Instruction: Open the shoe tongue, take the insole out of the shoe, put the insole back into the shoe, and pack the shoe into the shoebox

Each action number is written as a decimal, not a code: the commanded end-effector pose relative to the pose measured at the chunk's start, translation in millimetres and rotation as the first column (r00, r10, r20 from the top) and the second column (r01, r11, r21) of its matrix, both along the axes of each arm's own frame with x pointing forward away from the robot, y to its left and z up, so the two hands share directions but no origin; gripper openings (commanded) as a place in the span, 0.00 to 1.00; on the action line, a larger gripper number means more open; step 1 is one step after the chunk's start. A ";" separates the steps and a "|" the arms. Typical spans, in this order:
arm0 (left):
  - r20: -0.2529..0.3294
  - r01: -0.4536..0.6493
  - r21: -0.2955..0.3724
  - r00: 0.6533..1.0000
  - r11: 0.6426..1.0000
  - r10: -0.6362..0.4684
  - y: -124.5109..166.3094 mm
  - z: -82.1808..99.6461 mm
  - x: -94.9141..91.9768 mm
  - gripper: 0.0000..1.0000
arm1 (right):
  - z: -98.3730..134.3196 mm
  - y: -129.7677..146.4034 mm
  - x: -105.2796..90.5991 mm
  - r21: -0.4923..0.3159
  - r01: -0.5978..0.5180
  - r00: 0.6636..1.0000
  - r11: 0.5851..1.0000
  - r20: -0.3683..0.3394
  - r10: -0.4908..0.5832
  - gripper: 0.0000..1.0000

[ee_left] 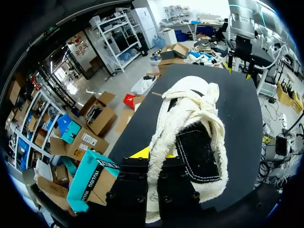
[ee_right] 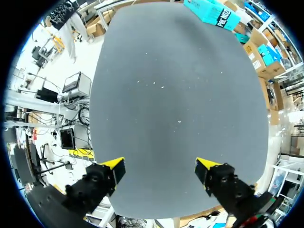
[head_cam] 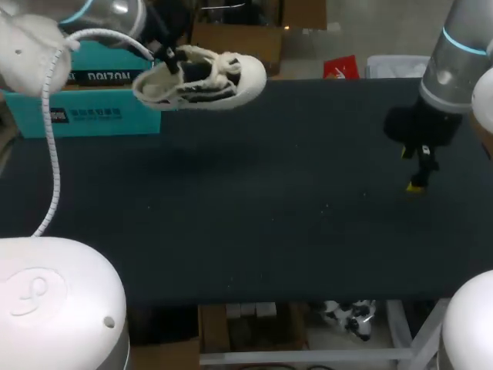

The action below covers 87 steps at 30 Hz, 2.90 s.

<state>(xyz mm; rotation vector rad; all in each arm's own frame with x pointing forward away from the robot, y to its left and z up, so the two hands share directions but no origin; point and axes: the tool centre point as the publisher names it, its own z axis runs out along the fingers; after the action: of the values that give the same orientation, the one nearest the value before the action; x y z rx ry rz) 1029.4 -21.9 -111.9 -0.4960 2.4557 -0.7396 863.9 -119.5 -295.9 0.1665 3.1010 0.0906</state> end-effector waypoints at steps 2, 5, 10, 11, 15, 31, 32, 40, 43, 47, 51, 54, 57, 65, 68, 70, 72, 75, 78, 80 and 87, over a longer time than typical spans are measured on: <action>-0.006 0.139 -0.079 0.990 0.987 -0.140 93.6 57.2 46.7 0.00 | 0.5 -0.2 -0.6 -0.001 0.000 1.000 1.000 -0.001 0.000 1.00; 0.006 0.120 -0.092 0.993 0.988 -0.120 129.1 66.7 76.7 0.00 | 0.5 -0.2 -0.6 -0.001 0.000 1.000 1.000 -0.001 0.000 1.00; 0.001 0.084 -0.104 0.996 0.991 -0.084 185.8 61.3 118.8 0.00 | 0.5 -0.2 -0.6 -0.001 0.000 1.000 1.000 -0.001 0.000 1.00; -0.003 0.076 -0.104 0.997 0.992 -0.076 195.9 58.3 126.5 0.00 | 0.5 -0.2 -0.6 -0.001 0.000 1.000 1.000 -0.001 0.000 1.00; -0.008 0.047 -0.096 0.999 0.994 -0.048 229.3 43.8 156.8 0.00 | 0.5 -0.2 -0.6 -0.001 0.000 1.000 1.000 -0.001 0.000 1.00; -0.182 0.010 -0.025 0.983 1.000 -0.014 304.2 -55.4 219.7 0.00 | 0.5 -0.2 -0.6 -0.001 0.000 1.000 1.000 -0.001 0.000 1.00; -0.198 0.025 -0.024 0.980 0.999 -0.030 305.5 -62.4 218.8 0.00 | 0.5 -0.2 -0.6 -0.001 0.000 1.000 1.000 -0.001 0.000 1.00; -0.263 0.048 0.034 0.964 0.998 -0.037 310.4 -116.0 222.0 0.00 | 0.5 -0.2 -0.6 -0.001 0.000 1.000 1.000 -0.001 0.000 1.00; -0.309 0.060 0.045 0.950 0.997 -0.043 310.8 -135.7 220.2 0.00 | 0.5 -0.2 -0.6 -0.001 0.000 1.000 1.000 -0.001 0.000 1.00; -0.344 0.089 0.056 0.937 0.994 -0.064 309.7 -152.2 213.4 0.00 | 0.5 -0.2 -0.6 -0.001 0.000 1.000 1.000 -0.001 0.000 1.00; -0.377 0.088 0.097 0.925 0.991 -0.045 306.4 -170.1 213.5 0.00 | 0.5 -0.2 -0.6 -0.001 0.000 1.000 1.000 -0.001 0.000 1.00; -0.407 0.080 0.107 0.913 0.991 -0.029 303.8 -182.7 218.6 0.00 | 0.5 -0.2 -0.6 -0.001 0.000 1.000 1.000 -0.001 0.000 1.00; -0.428 0.069 0.110 0.903 0.992 -0.016 301.9 -188.8 223.5 0.00 | 0.5 -0.2 -0.6 -0.001 0.000 1.000 1.000 -0.001 0.000 1.00; -0.415 0.032 0.094 0.910 0.995 0.010 298.8 -176.2 223.3 1.00 | 0.5 -0.2 -0.6 -0.001 0.000 1.000 1.000 -0.001 0.000 1.00; -0.402 0.030 0.093 0.915 0.995 0.010 295.1 -157.1 213.7 1.00 | 0.5 -0.2 -0.6 -0.001 0.000 1.000 1.000 -0.001 0.000 1.00; -0.397 0.030 0.101 0.918 0.994 0.012 290.4 -141.3 205.4 1.00 | 0.5 -0.2 -0.6 -0.001 0.000 1.000 1.000 -0.001 0.000 1.00; -0.392 0.027 0.121 0.920 0.992 0.023 285.6 -126.1 198.9 1.00 | 0.5 -0.2 -0.6 -0.001 0.000 1.000 1.000 -0.001 0.000 1.00; -0.384 0.025 0.136 0.923 0.990 0.030 275.9 -106.8 180.0 1.00 | 0.5 -0.2 -0.6 -0.001 0.000 1.000 1.000 -0.001 0.000 1.00; -0.359 0.028 0.159 0.933 0.987 0.031 270.6 -86.6 164.0 1.00 | 0.5 -0.2 -0.6 -0.001 0.000 1.000 1.000 -0.001 0.000 1.00; -0.340 0.029 0.167 0.940 0.986 0.030 266.5 -74.5 148.9 1.00 | 0.5 -0.2 -0.6 -0.001 0.000 1.000 1.000 -0.001 0.000 1.00; -0.278 0.017 0.224 0.959 0.974 0.047 249.2 -53.4 100.5 1.00 | 0.5 -0.2 -0.6 -0.001 0.000 1.000 1.000 -0.001 0.000 1.00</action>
<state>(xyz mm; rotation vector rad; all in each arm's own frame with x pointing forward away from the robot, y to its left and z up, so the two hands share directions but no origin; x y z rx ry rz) 1196.0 250.2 -183.9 -0.5454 2.9721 -0.5232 863.7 -119.6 -296.0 0.1661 3.1003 0.0904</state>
